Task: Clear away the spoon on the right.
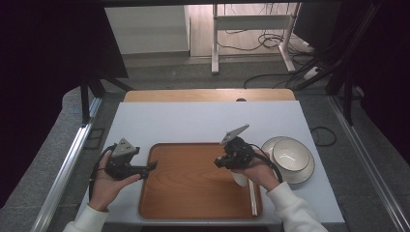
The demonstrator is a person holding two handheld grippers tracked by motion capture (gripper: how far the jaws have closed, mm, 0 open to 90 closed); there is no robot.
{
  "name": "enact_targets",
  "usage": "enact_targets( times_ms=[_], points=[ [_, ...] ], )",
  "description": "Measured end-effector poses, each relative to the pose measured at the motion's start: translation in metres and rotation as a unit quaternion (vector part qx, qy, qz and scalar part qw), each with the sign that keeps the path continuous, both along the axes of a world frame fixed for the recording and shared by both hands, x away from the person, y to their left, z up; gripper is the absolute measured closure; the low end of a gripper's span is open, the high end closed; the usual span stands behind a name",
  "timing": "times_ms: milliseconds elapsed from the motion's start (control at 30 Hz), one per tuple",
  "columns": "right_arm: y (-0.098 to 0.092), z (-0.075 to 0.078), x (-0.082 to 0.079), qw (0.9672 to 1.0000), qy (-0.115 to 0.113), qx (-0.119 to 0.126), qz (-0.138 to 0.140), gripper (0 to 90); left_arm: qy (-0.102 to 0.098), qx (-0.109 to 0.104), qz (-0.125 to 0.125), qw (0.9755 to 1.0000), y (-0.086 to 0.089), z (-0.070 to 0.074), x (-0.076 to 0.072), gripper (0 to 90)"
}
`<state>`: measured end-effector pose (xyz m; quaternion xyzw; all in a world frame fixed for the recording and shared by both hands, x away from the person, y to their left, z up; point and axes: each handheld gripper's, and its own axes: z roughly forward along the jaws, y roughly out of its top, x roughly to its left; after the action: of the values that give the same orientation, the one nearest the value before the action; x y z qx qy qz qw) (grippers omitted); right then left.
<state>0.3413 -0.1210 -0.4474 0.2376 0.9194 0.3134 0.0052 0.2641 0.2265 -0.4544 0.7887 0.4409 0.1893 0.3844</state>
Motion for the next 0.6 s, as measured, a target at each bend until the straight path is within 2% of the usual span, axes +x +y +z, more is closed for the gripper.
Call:
enact_targets(
  times_ms=[33, 300, 600],
  points=[
    [0.002, -0.005, 0.001, 1.0000, 0.005, -0.007, 0.002, 85.2, 0.001, 0.001, -0.001, 1.0000, 0.000, 0.000, 0.000, 16.7],
    [0.012, -0.020, 0.001, 0.9996, 0.016, -0.023, 0.009, 85.1, 0.003, 0.003, -0.002, 1.0000, -0.001, -0.002, 0.001, 16.6],
    [0.021, -0.037, 0.003, 0.9986, 0.013, -0.050, 0.009, 84.7, 0.003, 0.004, 0.000, 1.0000, 0.000, -0.002, 0.001, 16.6]
  ],
)
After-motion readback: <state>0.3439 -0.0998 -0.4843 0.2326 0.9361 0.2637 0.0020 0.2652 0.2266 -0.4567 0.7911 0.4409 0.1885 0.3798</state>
